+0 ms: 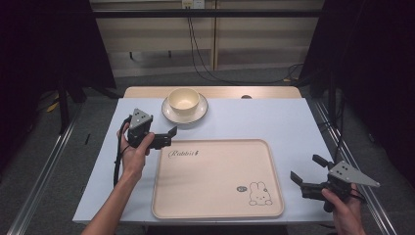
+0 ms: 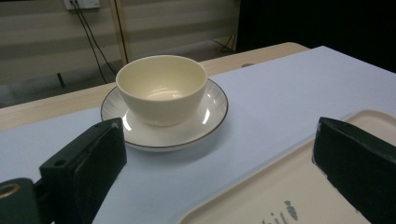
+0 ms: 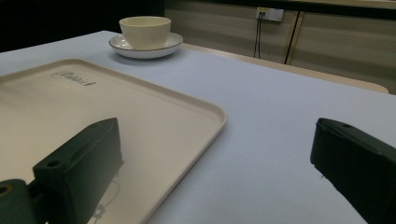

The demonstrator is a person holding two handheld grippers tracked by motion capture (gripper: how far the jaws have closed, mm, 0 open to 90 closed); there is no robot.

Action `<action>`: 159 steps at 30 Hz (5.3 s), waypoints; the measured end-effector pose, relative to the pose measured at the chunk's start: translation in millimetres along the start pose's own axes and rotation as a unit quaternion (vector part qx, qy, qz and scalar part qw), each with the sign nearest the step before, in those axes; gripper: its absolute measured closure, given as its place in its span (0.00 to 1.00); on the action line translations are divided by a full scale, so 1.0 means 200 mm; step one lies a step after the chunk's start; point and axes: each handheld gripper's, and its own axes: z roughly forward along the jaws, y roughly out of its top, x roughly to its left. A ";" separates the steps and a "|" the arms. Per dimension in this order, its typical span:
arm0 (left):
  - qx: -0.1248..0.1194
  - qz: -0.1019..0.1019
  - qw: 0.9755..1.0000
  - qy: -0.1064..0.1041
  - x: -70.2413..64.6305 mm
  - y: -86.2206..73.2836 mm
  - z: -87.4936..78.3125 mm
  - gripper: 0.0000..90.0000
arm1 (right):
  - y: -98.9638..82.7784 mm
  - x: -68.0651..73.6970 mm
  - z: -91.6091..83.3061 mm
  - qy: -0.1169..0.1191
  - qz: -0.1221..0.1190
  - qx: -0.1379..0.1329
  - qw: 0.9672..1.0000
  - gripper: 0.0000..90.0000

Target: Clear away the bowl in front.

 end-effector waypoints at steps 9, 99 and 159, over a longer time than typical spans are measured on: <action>0.008 0.014 1.000 -0.001 0.00 0.04 0.10 0.04 | 0.00 0.00 0.00 0.001 -0.001 0.000 1.000 0.02; 0.249 -0.109 0.959 0.084 0.37 0.13 0.96 0.54 | 0.00 0.00 0.00 0.008 -0.001 -0.002 1.000 0.02; 0.241 -0.208 0.946 0.061 0.41 0.17 0.91 0.93 | 0.00 -0.01 0.00 0.006 0.007 -0.006 1.000 0.01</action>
